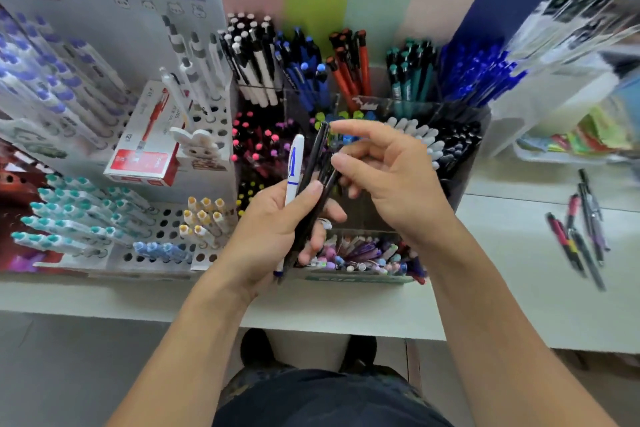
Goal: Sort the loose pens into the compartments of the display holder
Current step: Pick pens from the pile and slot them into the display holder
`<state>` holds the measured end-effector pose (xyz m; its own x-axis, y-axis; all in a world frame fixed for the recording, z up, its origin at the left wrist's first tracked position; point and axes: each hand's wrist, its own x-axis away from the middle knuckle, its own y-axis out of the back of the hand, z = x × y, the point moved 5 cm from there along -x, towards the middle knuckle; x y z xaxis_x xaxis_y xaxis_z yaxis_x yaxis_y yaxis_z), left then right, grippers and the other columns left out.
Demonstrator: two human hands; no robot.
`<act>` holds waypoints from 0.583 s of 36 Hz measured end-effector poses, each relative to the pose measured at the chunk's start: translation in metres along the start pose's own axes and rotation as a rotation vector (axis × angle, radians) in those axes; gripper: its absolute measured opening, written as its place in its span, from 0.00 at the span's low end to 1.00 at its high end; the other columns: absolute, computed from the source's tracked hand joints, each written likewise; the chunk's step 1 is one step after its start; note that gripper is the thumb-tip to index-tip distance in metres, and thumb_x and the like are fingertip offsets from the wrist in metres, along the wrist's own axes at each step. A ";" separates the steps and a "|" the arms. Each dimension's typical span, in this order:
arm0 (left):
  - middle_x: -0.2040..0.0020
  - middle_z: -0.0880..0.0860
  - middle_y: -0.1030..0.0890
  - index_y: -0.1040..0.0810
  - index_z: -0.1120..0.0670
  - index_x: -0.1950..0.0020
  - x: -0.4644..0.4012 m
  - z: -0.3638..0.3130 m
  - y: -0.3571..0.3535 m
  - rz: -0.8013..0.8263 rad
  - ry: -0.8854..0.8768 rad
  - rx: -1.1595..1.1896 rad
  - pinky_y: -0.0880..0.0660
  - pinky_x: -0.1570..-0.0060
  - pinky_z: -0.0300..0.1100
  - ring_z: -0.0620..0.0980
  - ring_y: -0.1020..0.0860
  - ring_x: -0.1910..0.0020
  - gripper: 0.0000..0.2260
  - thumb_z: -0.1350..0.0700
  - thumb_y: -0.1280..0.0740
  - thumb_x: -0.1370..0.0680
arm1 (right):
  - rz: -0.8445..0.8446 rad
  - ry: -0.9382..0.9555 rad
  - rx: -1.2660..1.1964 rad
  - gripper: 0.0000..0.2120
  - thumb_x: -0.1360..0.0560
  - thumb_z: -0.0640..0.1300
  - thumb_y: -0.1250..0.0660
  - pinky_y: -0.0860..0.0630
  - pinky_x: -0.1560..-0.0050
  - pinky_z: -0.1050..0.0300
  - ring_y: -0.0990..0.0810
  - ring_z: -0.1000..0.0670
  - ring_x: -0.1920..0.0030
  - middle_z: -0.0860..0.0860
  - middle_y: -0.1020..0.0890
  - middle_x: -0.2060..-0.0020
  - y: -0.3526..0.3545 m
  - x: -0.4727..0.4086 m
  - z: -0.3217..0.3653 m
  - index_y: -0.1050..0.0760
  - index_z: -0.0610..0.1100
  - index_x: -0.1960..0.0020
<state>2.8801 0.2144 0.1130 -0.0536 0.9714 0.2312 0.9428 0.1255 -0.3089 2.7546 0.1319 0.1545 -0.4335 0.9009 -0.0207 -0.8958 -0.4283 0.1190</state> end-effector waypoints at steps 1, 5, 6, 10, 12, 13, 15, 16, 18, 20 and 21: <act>0.57 0.74 0.23 0.17 0.49 0.62 -0.001 0.000 -0.001 0.010 0.011 -0.015 0.34 0.79 0.38 0.53 0.33 0.77 0.12 0.46 0.35 0.24 | -0.046 0.015 -0.023 0.15 0.23 0.31 0.29 0.23 0.66 0.61 0.22 0.51 0.66 0.47 0.19 0.62 0.008 0.000 0.001 0.20 0.41 0.38; 0.59 0.61 0.19 0.21 0.58 0.49 -0.001 0.001 -0.003 0.097 0.038 -0.020 0.35 0.81 0.36 0.48 0.30 0.77 0.12 0.51 0.36 0.22 | -0.143 0.067 -0.018 0.13 0.24 0.31 0.28 0.22 0.66 0.62 0.20 0.53 0.66 0.44 0.20 0.61 0.030 -0.003 0.009 0.20 0.39 0.41; 0.60 0.57 0.19 0.21 0.59 0.45 -0.001 0.001 -0.003 0.123 0.058 -0.019 0.35 0.82 0.35 0.47 0.31 0.77 0.13 0.51 0.37 0.22 | -0.131 0.073 0.007 0.13 0.24 0.32 0.28 0.22 0.66 0.62 0.20 0.53 0.66 0.44 0.20 0.60 0.030 -0.004 0.010 0.20 0.39 0.40; 0.64 0.54 0.23 0.26 0.62 0.46 -0.001 0.004 -0.013 0.154 0.099 -0.008 0.39 0.82 0.33 0.45 0.34 0.79 0.14 0.51 0.37 0.22 | -0.031 0.013 -0.015 0.10 0.21 0.35 0.31 0.25 0.70 0.62 0.23 0.52 0.70 0.53 0.19 0.63 0.021 0.001 0.007 0.20 0.42 0.40; 0.66 0.56 0.24 0.27 0.63 0.48 -0.001 0.011 -0.024 0.153 0.111 0.006 0.39 0.82 0.33 0.45 0.34 0.79 0.14 0.51 0.38 0.20 | -0.037 -0.013 -0.026 0.11 0.20 0.36 0.31 0.26 0.71 0.61 0.24 0.53 0.72 0.53 0.19 0.62 0.021 0.007 0.001 0.20 0.43 0.39; 0.66 0.57 0.24 0.27 0.64 0.49 -0.001 0.016 -0.030 0.155 0.124 0.004 0.39 0.82 0.34 0.46 0.34 0.78 0.15 0.51 0.39 0.19 | -0.058 -0.016 -0.002 0.11 0.20 0.36 0.31 0.27 0.72 0.62 0.25 0.54 0.73 0.55 0.19 0.63 0.024 0.009 -0.003 0.20 0.43 0.39; 0.65 0.56 0.23 0.29 0.68 0.46 -0.001 0.028 -0.039 0.146 0.153 -0.034 0.37 0.80 0.35 0.47 0.33 0.76 0.16 0.53 0.41 0.15 | -0.088 -0.025 0.072 0.13 0.20 0.37 0.31 0.28 0.73 0.62 0.26 0.55 0.73 0.57 0.18 0.63 0.031 0.014 -0.012 0.20 0.44 0.37; 0.64 0.56 0.23 0.30 0.68 0.44 -0.002 0.032 -0.042 0.141 0.162 -0.057 0.37 0.79 0.36 0.47 0.33 0.75 0.16 0.54 0.42 0.14 | -0.091 -0.035 0.098 0.14 0.21 0.37 0.30 0.28 0.73 0.61 0.26 0.54 0.73 0.57 0.18 0.64 0.034 0.017 -0.016 0.20 0.45 0.36; 0.63 0.54 0.22 0.30 0.69 0.43 -0.003 0.035 -0.046 0.147 0.171 -0.081 0.37 0.78 0.36 0.48 0.32 0.74 0.15 0.55 0.42 0.14 | -0.083 -0.050 0.114 0.15 0.21 0.37 0.30 0.28 0.72 0.59 0.27 0.51 0.72 0.54 0.18 0.64 0.041 0.020 -0.021 0.20 0.47 0.36; 0.62 0.54 0.22 0.28 0.67 0.44 -0.004 0.033 -0.051 0.170 0.172 -0.081 0.38 0.78 0.36 0.47 0.33 0.73 0.13 0.55 0.42 0.14 | -0.067 -0.050 0.144 0.15 0.22 0.37 0.29 0.27 0.71 0.57 0.27 0.50 0.72 0.51 0.18 0.63 0.045 0.023 -0.020 0.19 0.48 0.37; 0.62 0.53 0.22 0.27 0.65 0.44 -0.005 0.031 -0.053 0.188 0.169 -0.075 0.38 0.77 0.36 0.46 0.34 0.73 0.12 0.56 0.42 0.14 | -0.066 -0.042 0.144 0.14 0.22 0.37 0.28 0.27 0.71 0.57 0.28 0.50 0.73 0.50 0.18 0.63 0.047 0.025 -0.018 0.19 0.47 0.38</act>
<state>2.8199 0.2094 0.0998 0.1744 0.9281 0.3290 0.9531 -0.0752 -0.2931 2.7003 0.1330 0.1417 -0.3670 0.9302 0.0080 -0.8975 -0.3563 0.2598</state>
